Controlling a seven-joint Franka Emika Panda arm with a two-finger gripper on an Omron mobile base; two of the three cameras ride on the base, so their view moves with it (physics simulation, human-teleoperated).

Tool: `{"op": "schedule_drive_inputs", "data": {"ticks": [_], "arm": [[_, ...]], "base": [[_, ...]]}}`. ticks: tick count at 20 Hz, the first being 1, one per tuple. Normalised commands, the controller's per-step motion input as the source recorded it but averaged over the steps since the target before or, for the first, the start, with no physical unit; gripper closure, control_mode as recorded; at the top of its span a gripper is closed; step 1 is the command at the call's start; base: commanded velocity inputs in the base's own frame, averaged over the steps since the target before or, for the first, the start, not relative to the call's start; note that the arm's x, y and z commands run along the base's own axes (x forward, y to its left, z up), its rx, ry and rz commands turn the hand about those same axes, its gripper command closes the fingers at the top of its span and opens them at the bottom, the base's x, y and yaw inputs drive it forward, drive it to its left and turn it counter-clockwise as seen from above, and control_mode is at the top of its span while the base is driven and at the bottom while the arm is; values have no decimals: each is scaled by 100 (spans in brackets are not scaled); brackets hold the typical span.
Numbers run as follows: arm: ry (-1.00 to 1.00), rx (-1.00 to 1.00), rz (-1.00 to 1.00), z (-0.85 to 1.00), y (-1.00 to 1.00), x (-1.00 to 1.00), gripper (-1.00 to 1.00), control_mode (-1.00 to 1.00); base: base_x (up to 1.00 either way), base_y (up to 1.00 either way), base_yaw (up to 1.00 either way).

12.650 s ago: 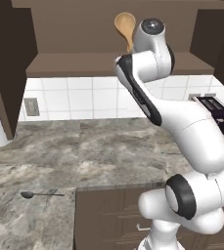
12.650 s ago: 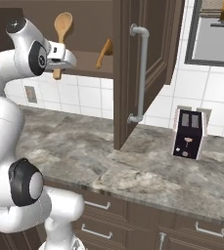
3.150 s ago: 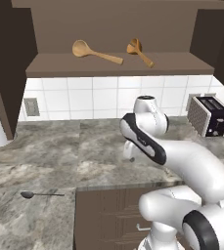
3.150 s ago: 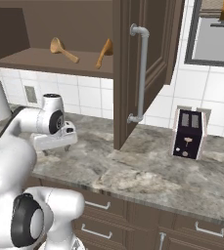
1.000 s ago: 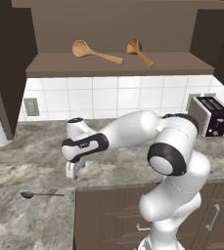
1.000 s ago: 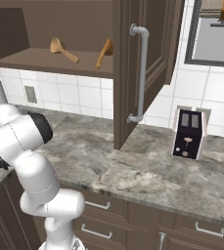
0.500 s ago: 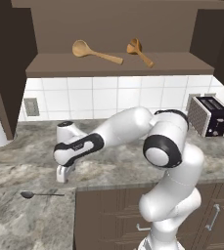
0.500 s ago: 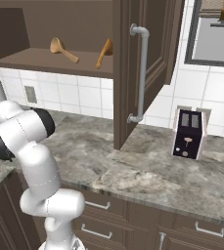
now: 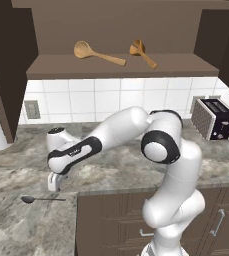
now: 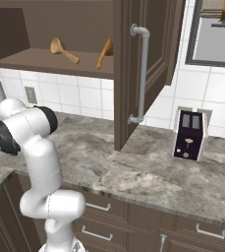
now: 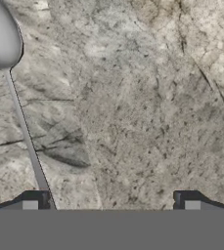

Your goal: Organize the utensils by type. Pick up the wooden spoons from the counter and place them in the open cabinet. Then pick up the metallic utensils from the counter and place them in the open drawer.

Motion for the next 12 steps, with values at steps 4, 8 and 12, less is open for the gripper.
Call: {"op": "schedule_drive_inputs", "data": {"ticks": [4, 8, 12], "arm": [[0, 0, 1, 0, 26, -12, -100, -100], [0, 0, 1, -3, 24, -13, -100, -100], [0, 0, 0, -11, 24, -7, -100, -100]], "base": [[0, 0, 0], [0, 0, 0], [0, 0, 0]]}}
